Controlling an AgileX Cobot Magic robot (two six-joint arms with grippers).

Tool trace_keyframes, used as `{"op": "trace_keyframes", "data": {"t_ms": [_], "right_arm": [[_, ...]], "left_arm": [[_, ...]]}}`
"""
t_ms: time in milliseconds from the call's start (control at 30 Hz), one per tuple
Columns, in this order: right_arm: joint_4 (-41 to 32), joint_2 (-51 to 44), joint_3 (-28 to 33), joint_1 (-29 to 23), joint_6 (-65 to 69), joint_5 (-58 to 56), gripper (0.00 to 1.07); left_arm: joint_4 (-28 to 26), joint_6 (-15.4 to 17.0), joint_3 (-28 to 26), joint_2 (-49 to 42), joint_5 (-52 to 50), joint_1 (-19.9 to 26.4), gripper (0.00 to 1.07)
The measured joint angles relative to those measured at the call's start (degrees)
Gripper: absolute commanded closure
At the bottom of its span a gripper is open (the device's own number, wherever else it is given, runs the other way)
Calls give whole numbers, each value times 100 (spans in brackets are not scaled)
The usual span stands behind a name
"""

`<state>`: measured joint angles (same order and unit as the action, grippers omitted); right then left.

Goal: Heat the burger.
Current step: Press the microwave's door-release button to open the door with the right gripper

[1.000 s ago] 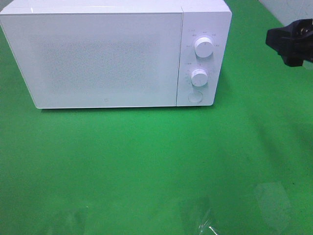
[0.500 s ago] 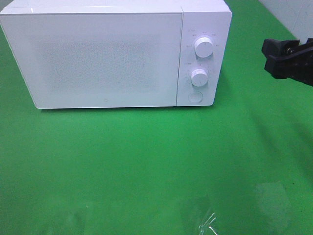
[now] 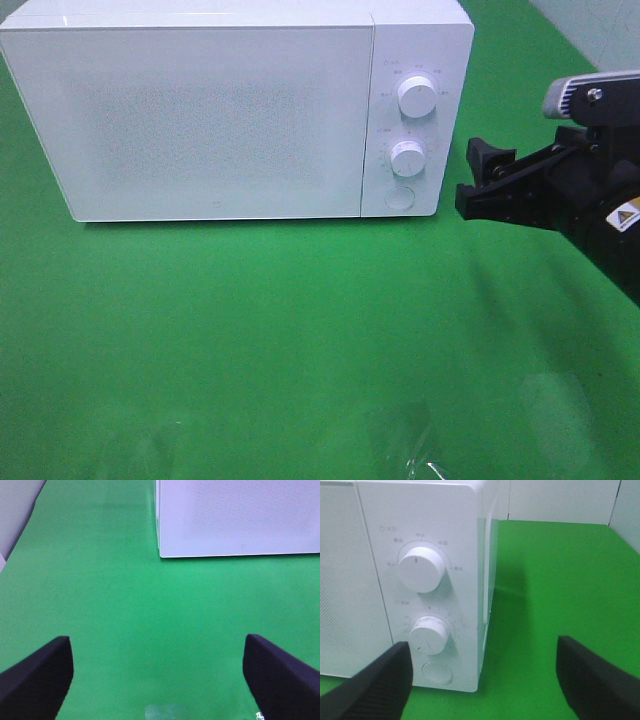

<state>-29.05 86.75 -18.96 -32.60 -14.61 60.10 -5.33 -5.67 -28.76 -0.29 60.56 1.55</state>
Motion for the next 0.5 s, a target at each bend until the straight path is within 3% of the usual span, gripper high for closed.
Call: {"op": "trace_keyframes", "data": {"t_ms": [500], "right_arm": [[-1071,1071,-481,-1146,-6,361,31]], "left_arm": [[0,0,0,0,0,0,22]]}}
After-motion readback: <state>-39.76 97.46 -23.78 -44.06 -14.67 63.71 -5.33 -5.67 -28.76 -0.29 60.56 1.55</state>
